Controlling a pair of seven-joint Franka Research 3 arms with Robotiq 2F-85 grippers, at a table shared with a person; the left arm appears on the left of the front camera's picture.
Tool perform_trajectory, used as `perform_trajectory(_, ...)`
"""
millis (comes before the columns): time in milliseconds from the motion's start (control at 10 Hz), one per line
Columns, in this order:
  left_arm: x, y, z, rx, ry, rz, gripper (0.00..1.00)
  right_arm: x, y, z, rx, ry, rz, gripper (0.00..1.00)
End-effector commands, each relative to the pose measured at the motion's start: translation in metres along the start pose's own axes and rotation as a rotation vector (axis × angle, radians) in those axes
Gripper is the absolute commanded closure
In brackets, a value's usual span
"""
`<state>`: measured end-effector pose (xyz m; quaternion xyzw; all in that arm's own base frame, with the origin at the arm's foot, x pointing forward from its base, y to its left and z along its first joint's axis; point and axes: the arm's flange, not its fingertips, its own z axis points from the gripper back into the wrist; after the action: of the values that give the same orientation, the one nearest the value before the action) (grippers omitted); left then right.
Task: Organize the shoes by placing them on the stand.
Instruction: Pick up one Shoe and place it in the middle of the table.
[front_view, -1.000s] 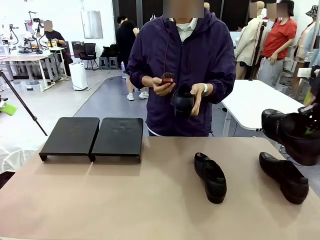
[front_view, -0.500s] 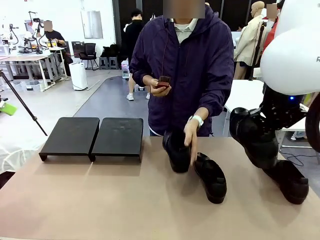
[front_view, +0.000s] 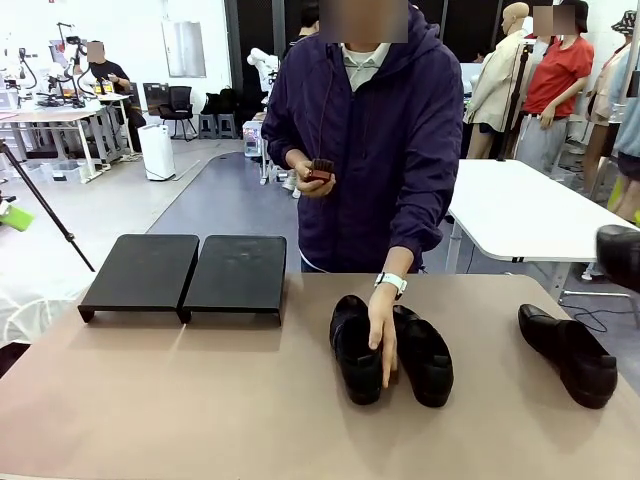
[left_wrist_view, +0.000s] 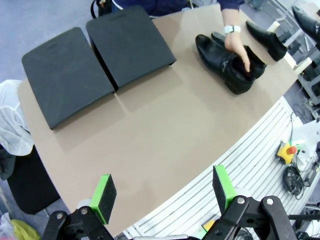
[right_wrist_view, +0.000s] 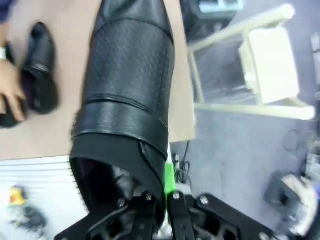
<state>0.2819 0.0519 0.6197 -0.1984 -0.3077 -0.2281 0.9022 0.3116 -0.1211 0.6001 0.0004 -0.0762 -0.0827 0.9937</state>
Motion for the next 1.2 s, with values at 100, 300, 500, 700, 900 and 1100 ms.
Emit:
perform_trajectory(100,0.0,0.001,0.001,-0.015,-0.003,-0.013,0.0,0.004,-0.014,-0.005,0.027,0.015,-0.058,1.0)
perform_trajectory(300,0.0,0.001,0.001,-0.015,-0.003,-0.013,0.0,0.0,-0.016,-0.007,0.039,-0.002,-0.068,1.0)
perform_trajectory(500,0.0,0.001,0.001,-0.015,-0.003,-0.013,0.0,-0.003,-0.004,-0.003,0.035,-0.026,-0.075,1.0)
perform_trajectory(700,0.0,0.001,0.001,-0.015,-0.003,-0.013,0.0,-0.008,0.03,0.009,0.034,-0.032,-0.072,1.0)
perform_trajectory(900,0.0,0.001,0.001,-0.015,-0.003,-0.013,0.0,-0.026,0.104,0.033,0.039,-0.008,-0.024,1.0)
perform_trajectory(1100,0.0,0.001,0.001,-0.015,-0.003,-0.013,0.0,-0.033,0.186,0.046,0.074,-0.037,-0.051,1.0)
